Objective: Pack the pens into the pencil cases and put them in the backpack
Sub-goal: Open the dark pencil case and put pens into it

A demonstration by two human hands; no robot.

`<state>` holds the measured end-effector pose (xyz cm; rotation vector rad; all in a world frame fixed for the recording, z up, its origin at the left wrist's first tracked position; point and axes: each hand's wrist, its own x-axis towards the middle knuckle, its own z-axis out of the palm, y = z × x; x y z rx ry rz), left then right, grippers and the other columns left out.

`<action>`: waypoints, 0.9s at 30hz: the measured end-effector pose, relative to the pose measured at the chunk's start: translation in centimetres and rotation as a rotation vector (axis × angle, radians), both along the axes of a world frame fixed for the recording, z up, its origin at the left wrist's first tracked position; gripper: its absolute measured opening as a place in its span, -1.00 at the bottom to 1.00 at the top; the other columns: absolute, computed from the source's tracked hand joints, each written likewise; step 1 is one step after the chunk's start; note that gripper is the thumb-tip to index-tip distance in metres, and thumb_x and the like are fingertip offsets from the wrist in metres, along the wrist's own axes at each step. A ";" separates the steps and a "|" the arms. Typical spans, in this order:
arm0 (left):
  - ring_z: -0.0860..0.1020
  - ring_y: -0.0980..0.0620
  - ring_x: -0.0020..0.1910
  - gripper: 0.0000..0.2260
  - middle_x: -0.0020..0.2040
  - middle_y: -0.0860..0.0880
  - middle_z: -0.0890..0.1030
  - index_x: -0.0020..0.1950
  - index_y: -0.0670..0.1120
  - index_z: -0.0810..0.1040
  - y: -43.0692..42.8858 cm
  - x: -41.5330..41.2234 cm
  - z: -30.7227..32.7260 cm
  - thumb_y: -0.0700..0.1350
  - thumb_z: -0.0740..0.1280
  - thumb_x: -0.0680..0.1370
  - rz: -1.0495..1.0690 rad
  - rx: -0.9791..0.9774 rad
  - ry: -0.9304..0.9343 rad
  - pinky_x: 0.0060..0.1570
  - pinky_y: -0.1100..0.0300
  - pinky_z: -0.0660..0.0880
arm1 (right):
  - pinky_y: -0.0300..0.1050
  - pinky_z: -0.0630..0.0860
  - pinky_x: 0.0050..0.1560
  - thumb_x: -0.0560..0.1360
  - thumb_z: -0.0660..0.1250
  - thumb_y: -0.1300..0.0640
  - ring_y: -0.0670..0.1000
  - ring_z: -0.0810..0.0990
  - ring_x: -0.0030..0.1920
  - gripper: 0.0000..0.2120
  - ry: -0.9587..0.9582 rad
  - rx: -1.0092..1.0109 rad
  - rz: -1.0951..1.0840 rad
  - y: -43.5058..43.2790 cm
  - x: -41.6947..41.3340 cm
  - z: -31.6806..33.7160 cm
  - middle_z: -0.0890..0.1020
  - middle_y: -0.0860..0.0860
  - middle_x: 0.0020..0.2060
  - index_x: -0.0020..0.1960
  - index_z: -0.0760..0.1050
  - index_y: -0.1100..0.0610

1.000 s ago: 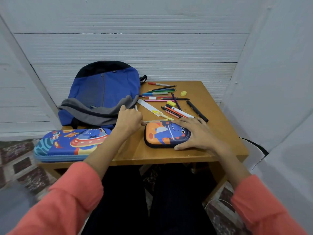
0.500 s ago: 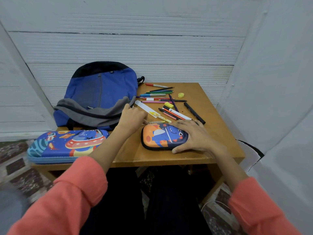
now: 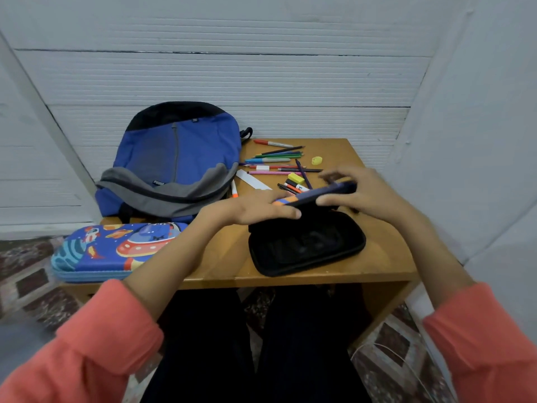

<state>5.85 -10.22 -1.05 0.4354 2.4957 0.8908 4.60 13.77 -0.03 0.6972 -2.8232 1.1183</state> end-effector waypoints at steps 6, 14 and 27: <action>0.61 -0.08 0.12 -0.59 0.15 -0.11 0.63 0.26 -0.05 0.51 -2.6 0.5 0.4 0.20 0.17 0.60 0.223 0.290 -0.245 0.12 0.03 0.55 | -0.10 0.38 0.00 0.43 0.47 -0.01 0.00 0.50 0.06 -0.57 0.015 -0.052 -0.398 3.0 0.4 -4.2 0.51 0.01 0.09 0.26 0.51 0.04; 0.56 -0.06 0.07 -0.59 0.24 -0.27 0.56 0.30 -0.17 0.49 -4.4 2.9 -2.3 0.07 0.22 0.58 0.415 0.395 -0.406 0.04 0.12 0.48 | -0.13 0.40 -0.48 0.48 0.42 0.26 0.00 0.47 -0.54 -0.66 -0.425 -0.074 -0.423 2.9 1.0 -7.7 0.60 0.09 -0.29 0.21 0.45 0.18; 0.51 0.02 0.07 -0.55 0.16 0.02 0.48 0.31 -0.01 0.39 -3.6 3.6 -5.2 0.07 0.42 0.50 0.398 -0.155 0.294 0.04 0.13 0.46 | -0.21 0.34 -0.03 0.47 0.30 0.40 0.08 0.55 0.16 -0.66 -0.093 0.030 -0.467 0.0 -2.7 -9.1 0.64 0.09 0.12 0.11 0.64 0.06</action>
